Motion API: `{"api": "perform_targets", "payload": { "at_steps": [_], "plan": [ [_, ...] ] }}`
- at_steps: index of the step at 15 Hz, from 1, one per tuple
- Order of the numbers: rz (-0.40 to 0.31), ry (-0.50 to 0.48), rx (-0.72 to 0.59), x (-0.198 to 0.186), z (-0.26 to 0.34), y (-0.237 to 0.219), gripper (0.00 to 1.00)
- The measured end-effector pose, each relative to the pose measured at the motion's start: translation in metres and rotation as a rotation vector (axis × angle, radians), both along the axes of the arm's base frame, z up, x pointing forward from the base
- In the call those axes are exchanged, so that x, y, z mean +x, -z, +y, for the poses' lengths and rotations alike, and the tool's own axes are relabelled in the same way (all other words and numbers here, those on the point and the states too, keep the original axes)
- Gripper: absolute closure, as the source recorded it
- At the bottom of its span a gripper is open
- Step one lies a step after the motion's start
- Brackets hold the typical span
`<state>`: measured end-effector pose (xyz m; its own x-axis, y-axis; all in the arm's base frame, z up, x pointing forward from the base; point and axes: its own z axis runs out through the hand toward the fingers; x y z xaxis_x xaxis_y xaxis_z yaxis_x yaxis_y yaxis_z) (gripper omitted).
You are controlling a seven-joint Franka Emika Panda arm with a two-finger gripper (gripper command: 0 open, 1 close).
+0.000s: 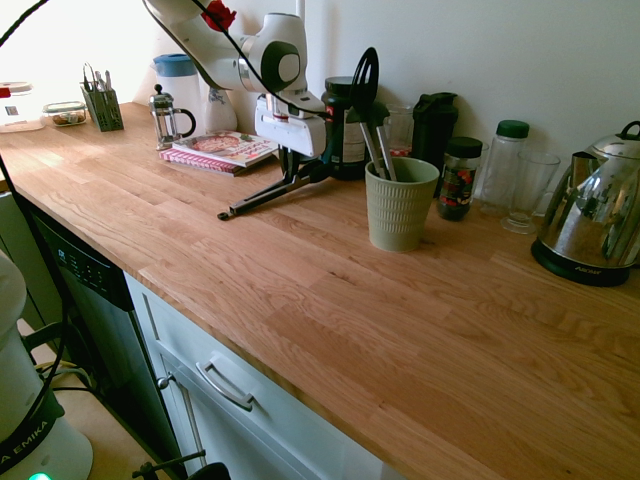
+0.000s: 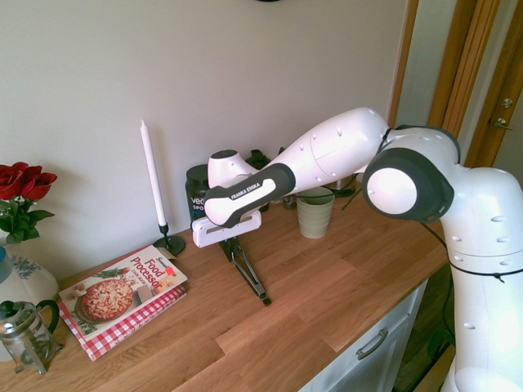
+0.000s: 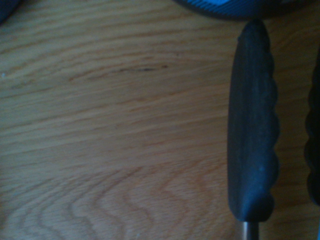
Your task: Put the tongs back in the holder
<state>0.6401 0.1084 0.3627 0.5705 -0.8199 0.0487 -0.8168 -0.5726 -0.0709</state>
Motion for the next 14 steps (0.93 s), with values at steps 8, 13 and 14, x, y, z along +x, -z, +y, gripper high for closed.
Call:
{"api": "perform_targets", "payload": {
  "at_steps": [8, 13, 14],
  "plan": [
    [-0.037, -0.059, 0.002, -0.025, -0.005, -0.093, 1.00],
    [-0.027, -0.097, -0.007, -0.042, -0.010, -0.135, 1.00],
    [-0.029, -0.098, -0.008, -0.045, -0.011, -0.149, 1.00]
  ]
}}
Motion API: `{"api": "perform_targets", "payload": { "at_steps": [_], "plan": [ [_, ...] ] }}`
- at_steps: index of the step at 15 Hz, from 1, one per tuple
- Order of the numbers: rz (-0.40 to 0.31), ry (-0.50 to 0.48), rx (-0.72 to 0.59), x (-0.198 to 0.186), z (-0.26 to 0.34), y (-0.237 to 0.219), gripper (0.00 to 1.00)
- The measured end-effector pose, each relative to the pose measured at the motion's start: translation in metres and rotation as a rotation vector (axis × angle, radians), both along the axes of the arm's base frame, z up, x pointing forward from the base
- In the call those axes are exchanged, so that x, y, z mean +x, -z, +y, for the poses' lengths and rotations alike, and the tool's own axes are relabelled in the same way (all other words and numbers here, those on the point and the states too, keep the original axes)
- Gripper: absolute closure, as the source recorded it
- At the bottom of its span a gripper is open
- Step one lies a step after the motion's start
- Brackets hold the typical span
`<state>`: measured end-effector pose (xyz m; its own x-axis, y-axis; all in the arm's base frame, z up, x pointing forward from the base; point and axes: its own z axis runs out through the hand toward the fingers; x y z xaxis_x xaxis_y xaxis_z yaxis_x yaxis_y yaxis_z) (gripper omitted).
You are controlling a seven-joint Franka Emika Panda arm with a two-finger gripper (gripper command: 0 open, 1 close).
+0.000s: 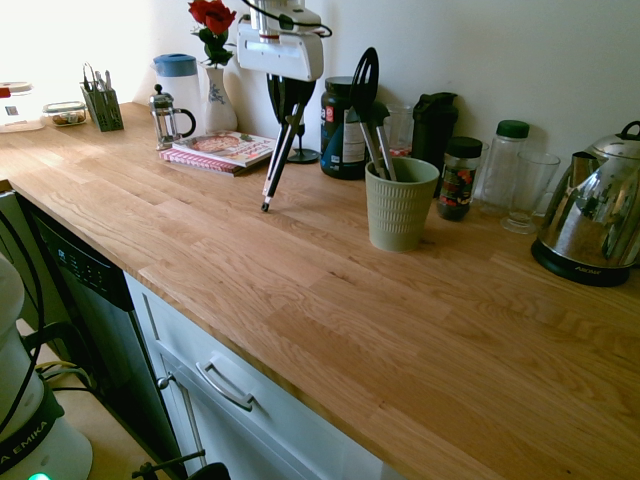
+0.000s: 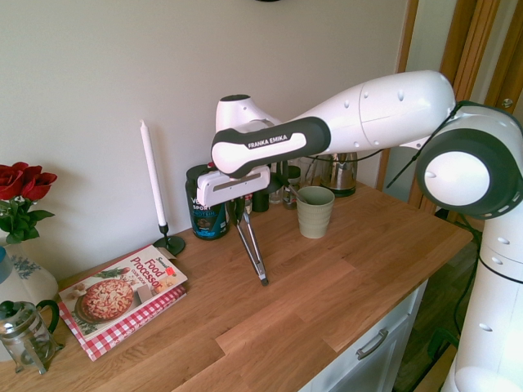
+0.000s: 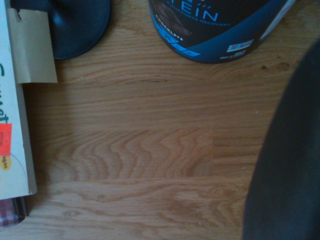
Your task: Put the tongs back in the holder
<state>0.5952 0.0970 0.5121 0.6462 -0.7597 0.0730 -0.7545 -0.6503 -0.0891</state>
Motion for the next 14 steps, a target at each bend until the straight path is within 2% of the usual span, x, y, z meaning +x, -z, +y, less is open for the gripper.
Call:
{"api": "perform_targets", "payload": {
  "at_steps": [9, 14],
  "plan": [
    [-0.113, 0.049, -0.063, -0.021, -0.030, -0.155, 1.00],
    [-0.173, 0.147, -0.067, -0.044, -0.097, -0.213, 1.00]
  ]
}}
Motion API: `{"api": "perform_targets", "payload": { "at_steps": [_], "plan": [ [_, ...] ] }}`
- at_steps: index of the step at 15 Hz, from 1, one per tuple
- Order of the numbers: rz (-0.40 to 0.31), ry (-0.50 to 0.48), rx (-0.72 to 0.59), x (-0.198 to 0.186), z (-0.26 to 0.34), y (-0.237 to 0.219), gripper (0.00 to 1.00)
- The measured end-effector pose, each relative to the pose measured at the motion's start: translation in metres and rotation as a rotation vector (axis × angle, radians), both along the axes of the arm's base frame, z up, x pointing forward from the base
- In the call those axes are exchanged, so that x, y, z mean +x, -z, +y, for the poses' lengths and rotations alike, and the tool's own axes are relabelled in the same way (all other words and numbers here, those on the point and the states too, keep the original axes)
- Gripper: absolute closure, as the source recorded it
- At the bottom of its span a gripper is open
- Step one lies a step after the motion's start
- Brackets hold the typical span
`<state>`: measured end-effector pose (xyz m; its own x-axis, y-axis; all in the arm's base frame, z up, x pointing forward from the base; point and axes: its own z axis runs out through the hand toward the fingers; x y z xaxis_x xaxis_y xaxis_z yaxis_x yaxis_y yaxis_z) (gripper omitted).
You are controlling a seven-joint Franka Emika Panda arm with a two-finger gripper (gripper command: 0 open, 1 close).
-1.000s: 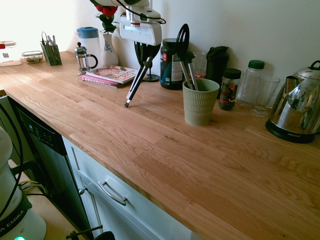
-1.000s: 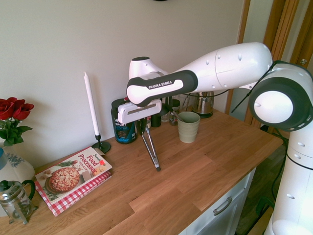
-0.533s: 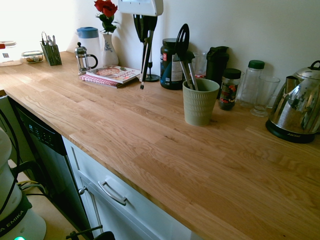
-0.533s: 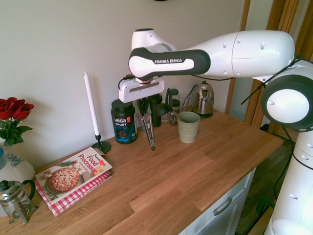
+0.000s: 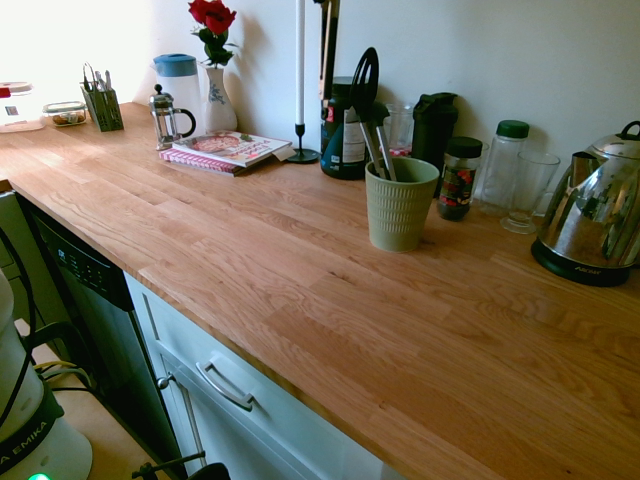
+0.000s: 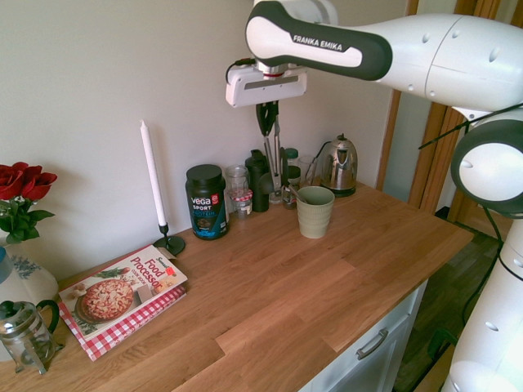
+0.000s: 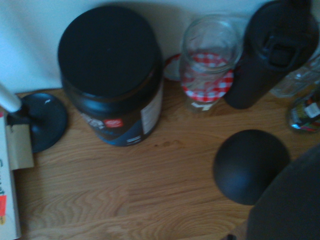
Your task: Put the tongs back in the holder
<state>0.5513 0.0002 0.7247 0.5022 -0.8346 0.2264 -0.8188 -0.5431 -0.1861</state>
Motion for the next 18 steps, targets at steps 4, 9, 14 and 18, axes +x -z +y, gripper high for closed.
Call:
{"api": "perform_targets", "payload": {
  "at_steps": [4, 9, 14, 18],
  "plan": [
    [-0.030, 0.051, 0.023, -0.019, -0.064, -0.019, 1.00],
    [-0.029, 0.071, 0.054, -0.024, -0.121, -0.009, 1.00],
    [0.013, 0.063, 0.069, 0.015, -0.148, 0.044, 1.00],
    [0.054, 0.071, 0.080, 0.033, -0.173, 0.081, 1.00]
  ]
}}
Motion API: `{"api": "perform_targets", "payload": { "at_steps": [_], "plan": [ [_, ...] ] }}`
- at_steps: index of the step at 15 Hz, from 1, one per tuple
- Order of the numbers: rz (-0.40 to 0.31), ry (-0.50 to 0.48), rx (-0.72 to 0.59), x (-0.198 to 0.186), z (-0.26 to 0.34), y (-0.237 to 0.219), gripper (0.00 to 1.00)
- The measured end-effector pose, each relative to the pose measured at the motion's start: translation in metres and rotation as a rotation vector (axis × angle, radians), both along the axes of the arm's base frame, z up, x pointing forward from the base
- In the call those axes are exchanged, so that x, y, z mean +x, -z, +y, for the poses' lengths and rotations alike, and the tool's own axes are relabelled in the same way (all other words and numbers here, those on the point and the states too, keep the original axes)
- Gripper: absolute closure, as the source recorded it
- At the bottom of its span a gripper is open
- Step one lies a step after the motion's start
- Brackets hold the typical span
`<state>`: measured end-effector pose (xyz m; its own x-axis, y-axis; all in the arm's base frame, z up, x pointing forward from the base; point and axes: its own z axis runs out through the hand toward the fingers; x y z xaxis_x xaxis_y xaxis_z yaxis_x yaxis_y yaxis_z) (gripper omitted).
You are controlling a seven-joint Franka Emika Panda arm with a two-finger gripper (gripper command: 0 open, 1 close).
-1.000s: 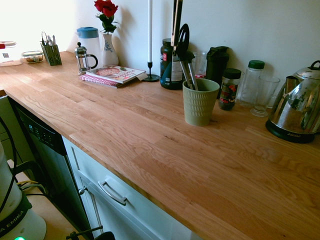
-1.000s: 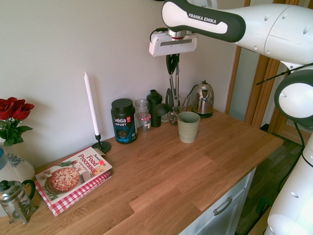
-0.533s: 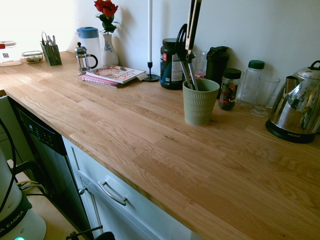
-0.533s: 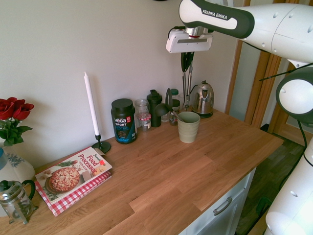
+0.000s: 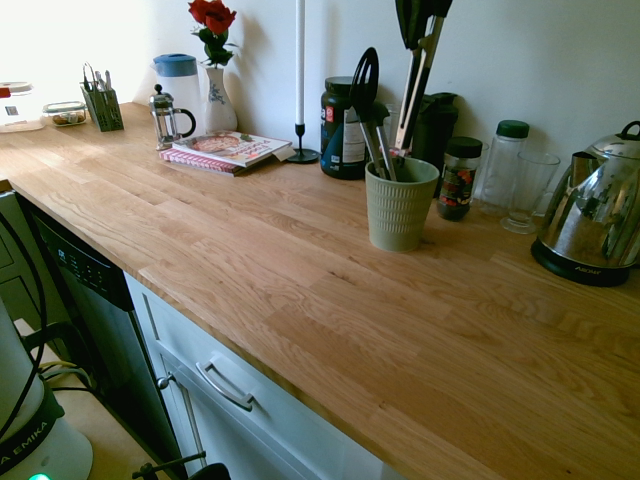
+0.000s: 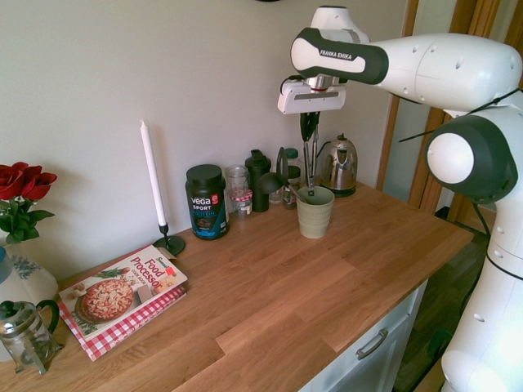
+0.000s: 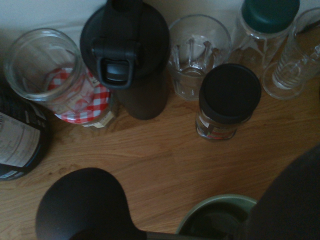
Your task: Put the tongs back in the holder
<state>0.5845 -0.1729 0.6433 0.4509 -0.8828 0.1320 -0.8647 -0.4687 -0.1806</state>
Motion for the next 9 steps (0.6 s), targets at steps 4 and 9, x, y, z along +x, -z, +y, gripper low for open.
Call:
{"api": "perform_targets", "payload": {
  "at_steps": [4, 9],
  "plan": [
    [0.038, 0.003, 0.002, 0.014, -0.015, 0.032, 1.00],
    [0.082, -0.006, 0.013, 0.028, -0.031, 0.076, 1.00]
  ]
}}
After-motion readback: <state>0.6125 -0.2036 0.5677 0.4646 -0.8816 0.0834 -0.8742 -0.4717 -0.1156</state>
